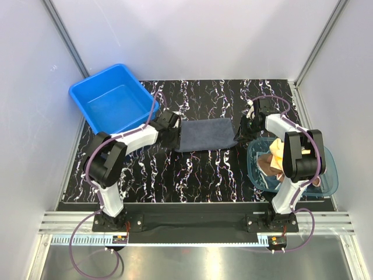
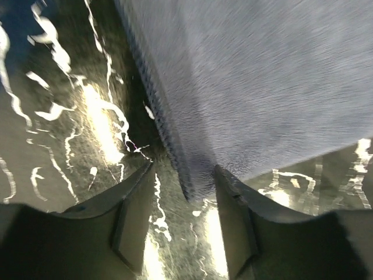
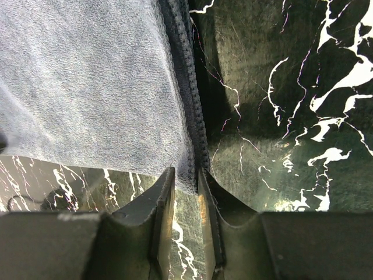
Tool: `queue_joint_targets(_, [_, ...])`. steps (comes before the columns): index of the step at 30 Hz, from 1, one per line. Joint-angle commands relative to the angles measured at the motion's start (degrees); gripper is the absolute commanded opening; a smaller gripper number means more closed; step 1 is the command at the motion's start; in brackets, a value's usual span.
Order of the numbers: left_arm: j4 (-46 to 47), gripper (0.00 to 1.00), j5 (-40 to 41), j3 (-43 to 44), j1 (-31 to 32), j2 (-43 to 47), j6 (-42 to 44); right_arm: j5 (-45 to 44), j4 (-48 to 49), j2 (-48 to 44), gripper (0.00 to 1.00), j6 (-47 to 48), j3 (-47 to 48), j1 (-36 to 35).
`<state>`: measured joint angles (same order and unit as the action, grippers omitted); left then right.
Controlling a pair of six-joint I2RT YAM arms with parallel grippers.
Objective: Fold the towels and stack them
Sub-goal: Fold the towel
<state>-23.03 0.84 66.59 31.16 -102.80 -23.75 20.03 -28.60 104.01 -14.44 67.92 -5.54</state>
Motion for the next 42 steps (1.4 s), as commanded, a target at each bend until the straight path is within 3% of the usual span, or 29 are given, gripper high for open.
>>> queue_joint_targets(1, [1.8,0.44,-0.9,-0.1,0.1,-0.7,-0.9,0.1,-0.5,-0.8,0.29,-0.8,1.1,-0.4])
queue_joint_targets(2, [1.4,0.39,0.7,-0.2,0.2,-1.0,-0.8,0.0,-0.8,-0.8,0.30,-0.8,0.9,-0.4])
queue_joint_targets(3, [1.2,0.27,0.9,-0.4,0.1,-1.1,-0.6,-0.3,-1.0,-0.9,0.30,-0.9,0.7,-0.3])
queue_joint_targets(7, [-0.8,0.06,4.0,-0.7,0.1,-0.7,-0.2,-1.2,-1.8,-1.7,0.28,-1.5,-0.3,-0.3])
queue_joint_targets(10, [-2.8,0.00,5.5,-0.1,0.1,-0.1,0.0,-2.4,-3.0,-2.8,0.28,-1.7,0.3,-0.3])
queue_joint_targets(12, [-3.7,0.05,4.8,1.0,0.1,0.1,0.2,-2.6,-4.1,-3.9,0.27,-1.9,1.3,-0.4])
queue_joint_targets(13, [-4.6,0.12,5.0,1.8,0.1,-0.1,-0.5,-2.5,-4.4,-4.1,0.27,-1.9,2.8,-0.3])
queue_joint_targets(14, [-7.7,0.26,7.3,2.6,0.1,-0.3,-1.1,-2.1,-4.8,-4.2,0.27,-1.9,3.7,-0.3])
queue_joint_targets(16, [-11.5,0.35,9.5,5.1,0.1,0.6,-2.2,-0.1,-5.1,-3.6,0.27,-1.9,7.0,-0.4])
queue_joint_targets(17, [-12.3,0.45,11.9,6.0,0.1,1.2,-2.4,0.9,-4.8,-2.4,0.27,-1.7,8.0,-0.4])
queue_joint_targets(18, [-12.7,0.47,12.4,6.9,0.0,2.1,-2.4,2.0,-4.7,-1.7,0.27,-1.6,9.1,-0.4])
queue_joint_targets(21, [-12.8,0.50,12.4,11.4,0.1,3.6,-0.8,6.8,-3.2,1.7,0.26,-0.9,13.1,-0.3])
queue_joint_targets(24, [-9.4,0.51,6.2,15.5,0.1,2.0,2.2,10.6,-2.4,6.6,0.26,0.5,17.3,-0.4])
queue_joint_targets(30, [-5.3,0.50,3.7,20.3,-0.7,-9.1,6.1,14.2,0.4,18.0,0.25,2.1,25.4,-0.4])
queue_joint_targets(34, [-4.1,0.50,3.6,21.0,-3.4,-13.0,6.2,12.1,-0.8,24.6,0.24,4.1,31.6,-0.3])
queue_joint_targets(42, [-6.7,0.50,-0.5,21.7,-8.2,-12.5,6.8,9.8,-3.5,25.8,0.24,5.4,36.1,-0.2])
